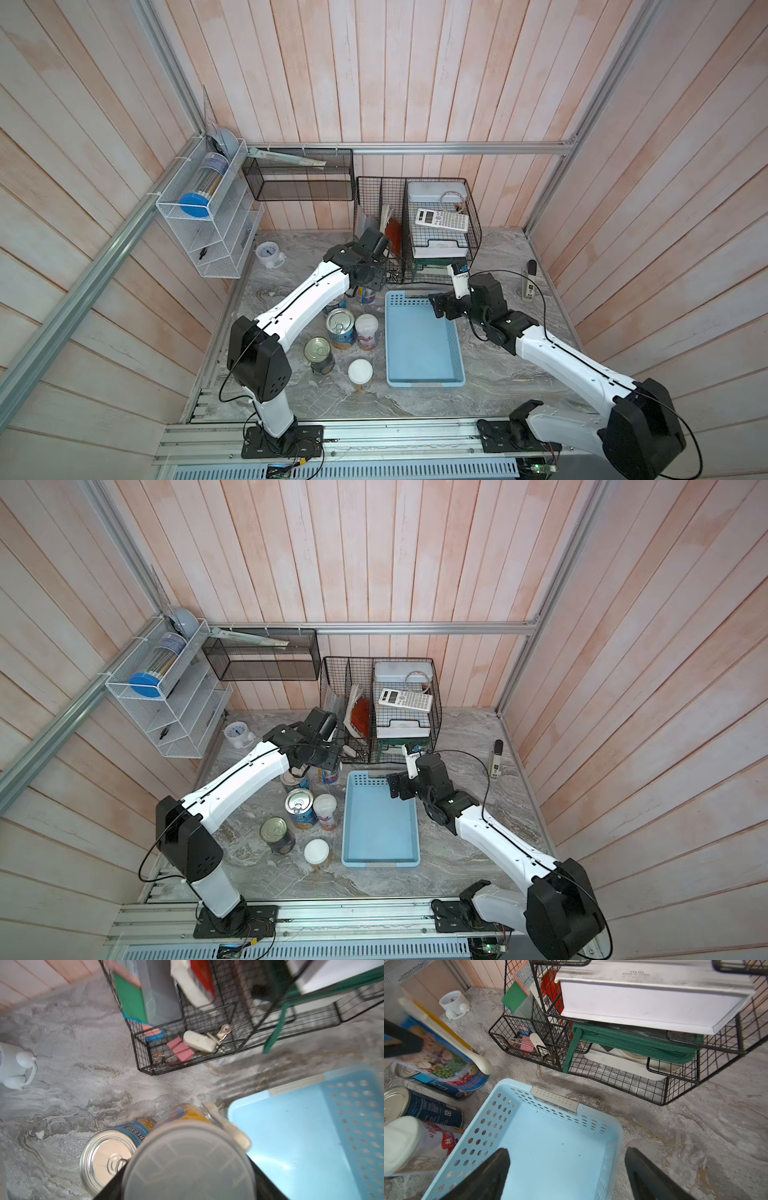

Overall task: Put the canned food in the basket
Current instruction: Pick up the canned food from the center of the board, then place the canned food in the basket.

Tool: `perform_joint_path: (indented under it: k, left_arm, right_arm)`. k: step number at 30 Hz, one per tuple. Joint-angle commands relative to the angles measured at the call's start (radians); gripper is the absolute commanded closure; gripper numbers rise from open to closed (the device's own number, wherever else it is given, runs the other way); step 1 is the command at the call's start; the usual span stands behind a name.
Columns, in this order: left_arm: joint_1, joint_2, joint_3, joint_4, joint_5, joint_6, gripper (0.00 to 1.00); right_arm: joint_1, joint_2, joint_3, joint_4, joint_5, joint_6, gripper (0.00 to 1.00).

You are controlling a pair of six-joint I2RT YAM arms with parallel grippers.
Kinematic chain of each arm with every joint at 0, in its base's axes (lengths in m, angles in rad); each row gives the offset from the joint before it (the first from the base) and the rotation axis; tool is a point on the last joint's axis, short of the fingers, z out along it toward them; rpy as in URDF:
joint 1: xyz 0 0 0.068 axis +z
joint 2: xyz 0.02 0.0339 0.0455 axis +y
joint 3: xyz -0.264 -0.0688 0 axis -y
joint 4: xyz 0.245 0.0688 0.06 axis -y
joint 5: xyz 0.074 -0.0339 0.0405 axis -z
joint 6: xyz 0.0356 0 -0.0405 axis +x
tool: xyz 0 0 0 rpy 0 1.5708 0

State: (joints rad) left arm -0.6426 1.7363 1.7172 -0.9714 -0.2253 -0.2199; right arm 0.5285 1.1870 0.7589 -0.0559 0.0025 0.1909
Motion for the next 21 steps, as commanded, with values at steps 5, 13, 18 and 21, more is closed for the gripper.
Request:
perform_joint_path:
  k: [5, 13, 18, 21]
  left_arm:
    - [-0.121, -0.046, 0.203, -0.038, -0.029, -0.009, 0.51]
    - [-0.272, -0.052, 0.076, 0.075, 0.024, -0.086, 0.51]
    - [-0.273, -0.104, -0.136, 0.215, -0.008, -0.138, 0.52]
    - [-0.273, -0.128, -0.238, 0.302, -0.041, -0.154, 0.52]
  right_arm:
    - [-0.002, -0.054, -0.027, 0.001, 0.042, 0.007, 0.06]
    - [-0.035, -0.095, -0.046, 0.0, 0.047, 0.012, 0.06]
    - [-0.074, -0.114, -0.074, 0.013, 0.034, 0.03, 0.06]
    - [-0.082, -0.115, -0.09, 0.02, 0.032, 0.031, 0.06]
